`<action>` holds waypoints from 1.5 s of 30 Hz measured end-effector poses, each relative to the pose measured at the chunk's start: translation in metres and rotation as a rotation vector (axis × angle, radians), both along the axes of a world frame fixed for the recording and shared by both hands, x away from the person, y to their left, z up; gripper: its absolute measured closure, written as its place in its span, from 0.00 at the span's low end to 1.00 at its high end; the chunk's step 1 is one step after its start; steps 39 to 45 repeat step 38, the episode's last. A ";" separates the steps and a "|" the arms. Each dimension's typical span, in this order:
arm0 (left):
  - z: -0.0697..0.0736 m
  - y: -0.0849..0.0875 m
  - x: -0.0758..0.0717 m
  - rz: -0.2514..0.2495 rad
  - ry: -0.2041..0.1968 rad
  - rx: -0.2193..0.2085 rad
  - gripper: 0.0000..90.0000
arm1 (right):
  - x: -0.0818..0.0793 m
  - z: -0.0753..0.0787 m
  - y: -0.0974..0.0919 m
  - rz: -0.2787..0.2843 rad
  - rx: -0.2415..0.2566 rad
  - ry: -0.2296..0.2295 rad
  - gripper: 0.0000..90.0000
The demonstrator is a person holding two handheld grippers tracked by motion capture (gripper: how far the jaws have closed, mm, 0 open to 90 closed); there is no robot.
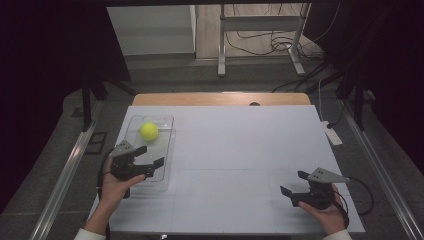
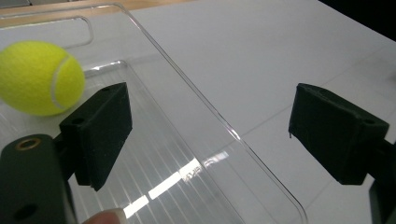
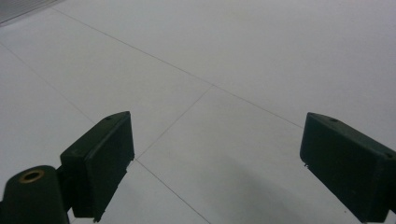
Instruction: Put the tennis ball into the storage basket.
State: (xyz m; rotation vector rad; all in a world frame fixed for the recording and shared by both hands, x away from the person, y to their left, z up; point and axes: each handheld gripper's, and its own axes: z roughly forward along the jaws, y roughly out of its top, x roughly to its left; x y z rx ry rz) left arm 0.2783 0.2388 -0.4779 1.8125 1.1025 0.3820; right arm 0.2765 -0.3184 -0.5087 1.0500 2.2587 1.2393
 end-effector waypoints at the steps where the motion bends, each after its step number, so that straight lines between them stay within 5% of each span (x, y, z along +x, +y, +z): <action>1: -0.001 -0.001 -0.002 0.000 0.000 -0.003 0.16 | 0.000 0.000 0.000 0.000 -0.001 0.000 0.11; 21: -0.023 -0.010 -0.035 -0.049 -0.002 0.027 0.15 | 0.001 0.000 0.001 0.002 0.003 0.001 0.11; 45: -0.026 -0.014 -0.038 -0.061 -0.015 0.033 0.15 | 0.001 0.000 -0.001 -0.004 0.015 -0.003 0.11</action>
